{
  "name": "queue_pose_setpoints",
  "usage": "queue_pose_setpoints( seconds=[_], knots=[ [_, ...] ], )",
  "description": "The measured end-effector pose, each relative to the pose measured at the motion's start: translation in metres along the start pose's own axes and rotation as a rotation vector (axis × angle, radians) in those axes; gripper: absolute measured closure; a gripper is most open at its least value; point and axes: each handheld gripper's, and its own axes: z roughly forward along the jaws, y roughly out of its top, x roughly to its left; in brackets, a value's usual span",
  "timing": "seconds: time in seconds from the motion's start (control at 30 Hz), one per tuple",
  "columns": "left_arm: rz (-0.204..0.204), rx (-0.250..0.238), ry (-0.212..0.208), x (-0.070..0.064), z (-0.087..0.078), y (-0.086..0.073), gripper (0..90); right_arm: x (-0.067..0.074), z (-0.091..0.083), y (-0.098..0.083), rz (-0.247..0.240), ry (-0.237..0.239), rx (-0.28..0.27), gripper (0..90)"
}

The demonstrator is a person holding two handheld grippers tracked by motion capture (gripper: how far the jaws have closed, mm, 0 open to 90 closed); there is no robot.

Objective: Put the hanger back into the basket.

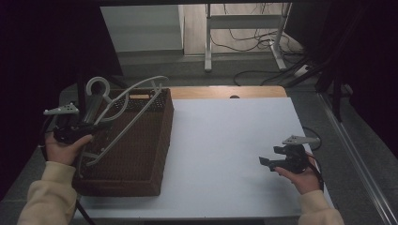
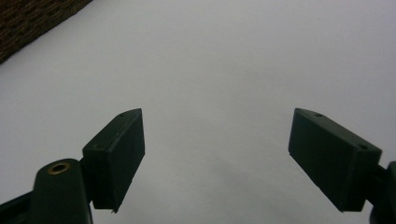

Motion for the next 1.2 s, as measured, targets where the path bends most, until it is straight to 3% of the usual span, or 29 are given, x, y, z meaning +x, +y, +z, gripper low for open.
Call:
queue_pose_setpoints(
  seconds=[0.13,0.33,0.6,0.73,0.83,0.93,1.0,1.1,1.2],
  knots=[
    [0.027,0.01,-0.013,0.003,0.001,-0.006,87.5,0.0,0.0,0.0,0.001,-0.002,-0.002,18.6],
    [0.01,0.026,0.013,0.004,0.003,-0.007,87.4,0.0,0.0,0.0,0.001,-0.002,0.001,18.6],
    [0.023,0.067,0.032,0.01,0.012,-0.005,87.5,0.0,0.0,0.0,0.001,-0.003,0.0,18.5],
    [0.055,0.091,0.017,0.01,0.016,-0.008,87.4,-0.001,0.0,0.0,0.005,-0.003,0.0,18.1],
    [0.042,0.095,0.007,0.012,0.016,-0.009,87.2,-0.001,0.0,-0.001,0.009,-0.004,-0.002,18.0],
    [0.037,0.118,0.033,0.017,0.018,-0.012,84.4,-0.001,-0.001,0.0,0.009,-0.003,-0.004,18.0],
    [0.039,0.124,0.041,0.02,0.02,-0.014,77.0,-0.001,0.0,0.0,0.009,-0.001,0.0,17.9],
    [0.032,0.116,0.108,0.02,0.02,-0.014,44.8,-0.001,0.0,0.0,0.01,-0.001,0.001,17.7],
    [0.043,0.095,0.143,0.017,0.017,-0.012,30.7,-0.002,0.0,0.0,0.011,0.001,0.004,17.7]
  ],
)
